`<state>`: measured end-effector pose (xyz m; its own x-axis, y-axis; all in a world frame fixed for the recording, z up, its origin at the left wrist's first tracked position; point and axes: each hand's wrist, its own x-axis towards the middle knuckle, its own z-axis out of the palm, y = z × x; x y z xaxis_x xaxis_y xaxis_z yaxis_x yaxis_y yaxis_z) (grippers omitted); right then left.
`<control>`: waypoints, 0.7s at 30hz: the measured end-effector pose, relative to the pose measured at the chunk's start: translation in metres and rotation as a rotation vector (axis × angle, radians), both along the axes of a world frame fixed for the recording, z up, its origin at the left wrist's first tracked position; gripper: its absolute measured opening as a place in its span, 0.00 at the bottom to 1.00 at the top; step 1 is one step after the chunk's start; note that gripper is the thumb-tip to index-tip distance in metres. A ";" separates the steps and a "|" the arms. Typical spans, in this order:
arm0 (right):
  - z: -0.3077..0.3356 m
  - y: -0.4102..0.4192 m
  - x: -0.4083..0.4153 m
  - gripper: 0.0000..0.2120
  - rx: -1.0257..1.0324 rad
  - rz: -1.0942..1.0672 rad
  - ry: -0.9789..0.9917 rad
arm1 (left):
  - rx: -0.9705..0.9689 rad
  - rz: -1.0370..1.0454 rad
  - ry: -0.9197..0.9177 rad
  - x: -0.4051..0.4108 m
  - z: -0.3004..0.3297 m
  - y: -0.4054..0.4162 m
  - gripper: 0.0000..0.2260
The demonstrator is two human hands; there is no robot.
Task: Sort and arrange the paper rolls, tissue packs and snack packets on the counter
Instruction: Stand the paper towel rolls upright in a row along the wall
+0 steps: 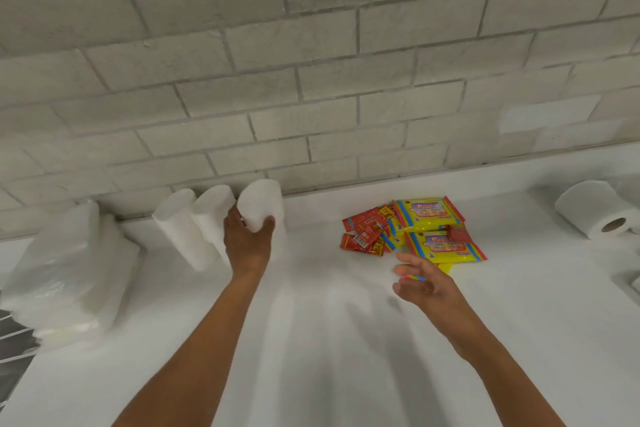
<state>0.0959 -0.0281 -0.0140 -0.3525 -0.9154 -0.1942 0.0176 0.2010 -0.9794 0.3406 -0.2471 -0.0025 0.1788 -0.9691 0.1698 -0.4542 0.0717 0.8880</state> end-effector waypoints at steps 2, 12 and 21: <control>-0.002 0.002 -0.012 0.20 0.003 -0.015 -0.028 | -0.001 0.034 -0.025 -0.001 0.002 -0.011 0.33; -0.016 0.006 -0.063 0.19 0.052 -0.023 -0.079 | 0.043 0.125 -0.033 -0.015 -0.012 -0.024 0.32; -0.021 0.004 -0.078 0.19 0.055 -0.017 -0.105 | 0.040 0.142 -0.047 -0.019 -0.013 -0.021 0.29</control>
<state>0.0177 -0.0237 -0.0351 -0.3427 -0.8965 -0.2806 0.1236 0.2531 -0.9595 0.3214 -0.2685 -0.0155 0.3070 -0.9409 0.1429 -0.4988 -0.0312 0.8662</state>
